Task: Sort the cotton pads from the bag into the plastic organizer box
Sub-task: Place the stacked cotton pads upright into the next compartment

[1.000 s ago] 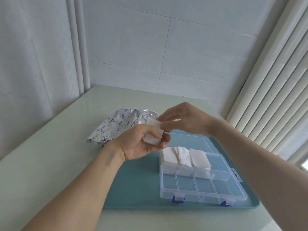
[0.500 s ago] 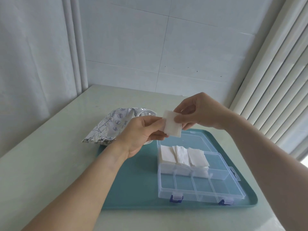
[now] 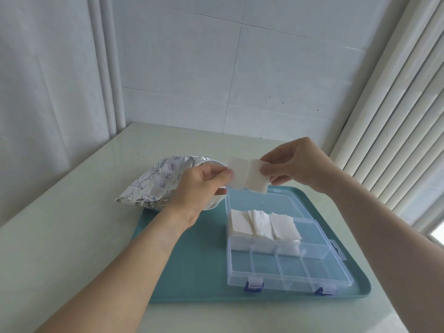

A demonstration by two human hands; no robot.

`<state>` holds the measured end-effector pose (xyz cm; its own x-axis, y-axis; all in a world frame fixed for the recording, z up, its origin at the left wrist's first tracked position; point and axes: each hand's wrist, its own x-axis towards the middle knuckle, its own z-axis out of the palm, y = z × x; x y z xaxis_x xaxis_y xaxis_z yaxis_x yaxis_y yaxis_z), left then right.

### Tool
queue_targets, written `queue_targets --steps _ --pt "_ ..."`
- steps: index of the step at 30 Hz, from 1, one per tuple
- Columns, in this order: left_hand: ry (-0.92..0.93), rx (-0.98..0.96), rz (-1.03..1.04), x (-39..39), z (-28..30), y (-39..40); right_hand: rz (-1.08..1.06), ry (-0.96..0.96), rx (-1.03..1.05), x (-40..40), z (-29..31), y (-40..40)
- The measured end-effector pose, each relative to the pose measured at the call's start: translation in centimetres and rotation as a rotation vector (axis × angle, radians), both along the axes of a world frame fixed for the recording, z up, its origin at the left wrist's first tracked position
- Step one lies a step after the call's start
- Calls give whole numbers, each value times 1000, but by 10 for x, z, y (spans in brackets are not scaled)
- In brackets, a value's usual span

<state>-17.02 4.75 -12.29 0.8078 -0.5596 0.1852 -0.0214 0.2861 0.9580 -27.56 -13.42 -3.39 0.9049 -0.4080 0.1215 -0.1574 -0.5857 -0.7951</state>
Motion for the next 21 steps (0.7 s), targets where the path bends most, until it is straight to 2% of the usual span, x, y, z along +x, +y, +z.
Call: queue_targets --steps 4,11,14,16,18,20,21 --pt "23 10 14 -4 -4 -5 105 9 79 4 -4 14" --pt "14 -4 94 -4 -3 -2 165 -29 182 9 -10 28" --pt "28 -21 83 -5 0 -2 176 -83 85 11 -14 30" --pt "94 -39 -8 -4 3 0 175 -121 74 15 -16 28" --pt "216 -85 -233 -4 10 5 234 -118 93 20 -17 28" --pt "260 -105 -452 -4 16 14 307 -76 33 25 -16 34" --pt "254 -93 -473 -2 19 18 324 -59 -23 28 -15 39"
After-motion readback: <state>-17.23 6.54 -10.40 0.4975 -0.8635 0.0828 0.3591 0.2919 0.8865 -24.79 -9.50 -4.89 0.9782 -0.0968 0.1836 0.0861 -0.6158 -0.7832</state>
